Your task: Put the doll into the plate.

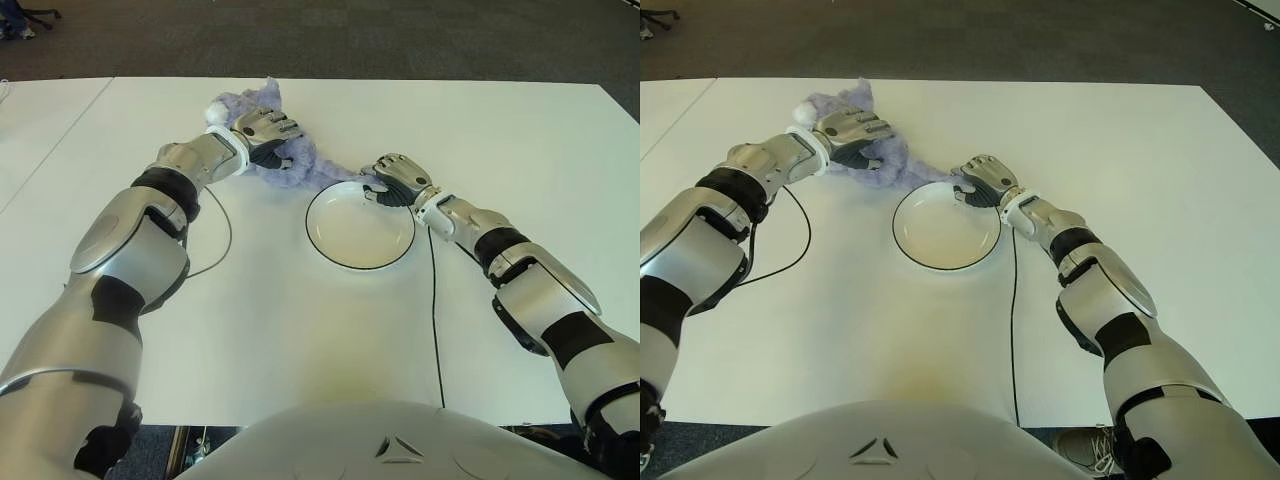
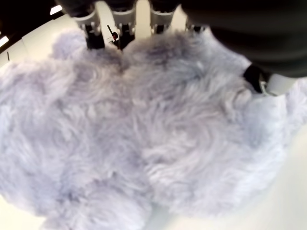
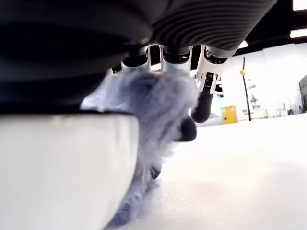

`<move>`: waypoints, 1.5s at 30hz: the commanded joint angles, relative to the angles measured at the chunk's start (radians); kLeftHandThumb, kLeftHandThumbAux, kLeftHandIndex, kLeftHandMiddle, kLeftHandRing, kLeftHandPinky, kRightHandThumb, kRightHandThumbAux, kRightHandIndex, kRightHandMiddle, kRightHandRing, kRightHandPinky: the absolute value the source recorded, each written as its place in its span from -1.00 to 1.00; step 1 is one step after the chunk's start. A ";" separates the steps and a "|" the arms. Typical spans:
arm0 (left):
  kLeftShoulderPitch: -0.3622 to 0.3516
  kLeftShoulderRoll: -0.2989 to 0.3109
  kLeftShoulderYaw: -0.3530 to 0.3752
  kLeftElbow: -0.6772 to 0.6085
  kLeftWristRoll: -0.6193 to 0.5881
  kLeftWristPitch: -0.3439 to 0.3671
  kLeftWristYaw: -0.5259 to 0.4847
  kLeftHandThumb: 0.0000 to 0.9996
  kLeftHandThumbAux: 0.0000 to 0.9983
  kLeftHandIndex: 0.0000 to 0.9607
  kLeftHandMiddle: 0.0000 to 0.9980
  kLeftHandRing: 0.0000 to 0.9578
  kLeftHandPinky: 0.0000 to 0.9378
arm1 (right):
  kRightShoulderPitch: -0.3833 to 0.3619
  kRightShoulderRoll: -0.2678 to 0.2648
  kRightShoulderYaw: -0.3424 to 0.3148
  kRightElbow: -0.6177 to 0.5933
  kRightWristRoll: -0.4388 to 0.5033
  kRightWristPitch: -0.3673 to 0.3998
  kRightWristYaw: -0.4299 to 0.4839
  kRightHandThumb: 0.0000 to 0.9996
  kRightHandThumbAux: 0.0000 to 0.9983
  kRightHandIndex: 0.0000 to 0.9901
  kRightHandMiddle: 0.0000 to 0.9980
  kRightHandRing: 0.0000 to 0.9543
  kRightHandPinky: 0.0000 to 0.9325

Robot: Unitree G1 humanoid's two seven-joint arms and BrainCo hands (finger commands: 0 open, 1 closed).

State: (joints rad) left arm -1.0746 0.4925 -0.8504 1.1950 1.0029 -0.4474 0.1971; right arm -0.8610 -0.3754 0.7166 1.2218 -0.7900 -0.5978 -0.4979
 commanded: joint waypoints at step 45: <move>0.044 -0.042 -0.050 0.033 0.037 0.025 0.019 -0.14 -0.52 -1.00 -1.00 -1.00 -1.00 | 0.015 -0.010 0.057 0.062 -0.129 0.056 -0.179 0.40 0.42 -0.12 0.54 0.62 0.63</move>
State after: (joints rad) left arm -1.0748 0.4609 -0.8802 1.2129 1.0186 -0.4161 0.2278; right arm -0.8526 -0.3698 0.7670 1.2609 -0.9035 -0.5557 -0.7039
